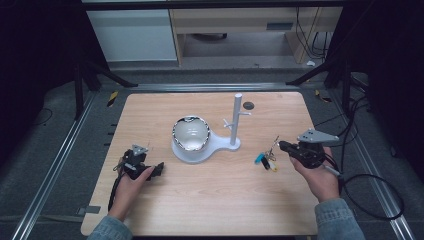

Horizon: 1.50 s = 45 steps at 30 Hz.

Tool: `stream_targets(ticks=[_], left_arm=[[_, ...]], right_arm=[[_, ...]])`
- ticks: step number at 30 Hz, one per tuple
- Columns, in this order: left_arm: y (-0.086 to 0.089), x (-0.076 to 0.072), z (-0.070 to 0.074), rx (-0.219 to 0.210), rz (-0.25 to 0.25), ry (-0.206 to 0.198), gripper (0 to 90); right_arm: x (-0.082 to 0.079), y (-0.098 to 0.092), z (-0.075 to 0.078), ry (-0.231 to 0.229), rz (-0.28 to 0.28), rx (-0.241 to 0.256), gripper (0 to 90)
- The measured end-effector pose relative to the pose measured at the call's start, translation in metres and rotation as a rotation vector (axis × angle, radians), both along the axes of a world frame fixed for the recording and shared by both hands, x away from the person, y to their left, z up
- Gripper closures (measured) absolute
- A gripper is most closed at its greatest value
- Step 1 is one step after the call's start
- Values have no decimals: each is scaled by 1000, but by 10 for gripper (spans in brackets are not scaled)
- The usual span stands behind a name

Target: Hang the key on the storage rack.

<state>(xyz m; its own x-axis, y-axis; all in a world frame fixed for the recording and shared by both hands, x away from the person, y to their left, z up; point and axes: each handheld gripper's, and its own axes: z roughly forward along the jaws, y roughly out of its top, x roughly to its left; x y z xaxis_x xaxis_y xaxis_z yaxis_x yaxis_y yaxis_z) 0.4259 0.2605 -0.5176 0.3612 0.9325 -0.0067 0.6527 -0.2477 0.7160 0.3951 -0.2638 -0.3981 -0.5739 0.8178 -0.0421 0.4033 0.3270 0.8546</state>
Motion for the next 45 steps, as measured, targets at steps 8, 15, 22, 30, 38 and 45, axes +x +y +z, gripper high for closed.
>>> stream_targets(ticks=[8,15,22,30,38,45], left_arm=[[0,0,0,-1,0,0,0],[0,0,0,0,1,-1,0],[0,0,0,-1,0,-1,0],[0,0,0,-1,0,-1,0],[0,0,0,0,-1,-1,0],[0,0,0,0,0,-1,0]], right_arm=[[11,11,20,-26,24,-32,889],[16,16,31,-44,31,-43,889],[20,16,36,-55,25,-40,889],[21,17,46,-74,30,-46,889],[22,20,59,-94,37,-47,890],[21,22,68,-106,48,-43,889]])
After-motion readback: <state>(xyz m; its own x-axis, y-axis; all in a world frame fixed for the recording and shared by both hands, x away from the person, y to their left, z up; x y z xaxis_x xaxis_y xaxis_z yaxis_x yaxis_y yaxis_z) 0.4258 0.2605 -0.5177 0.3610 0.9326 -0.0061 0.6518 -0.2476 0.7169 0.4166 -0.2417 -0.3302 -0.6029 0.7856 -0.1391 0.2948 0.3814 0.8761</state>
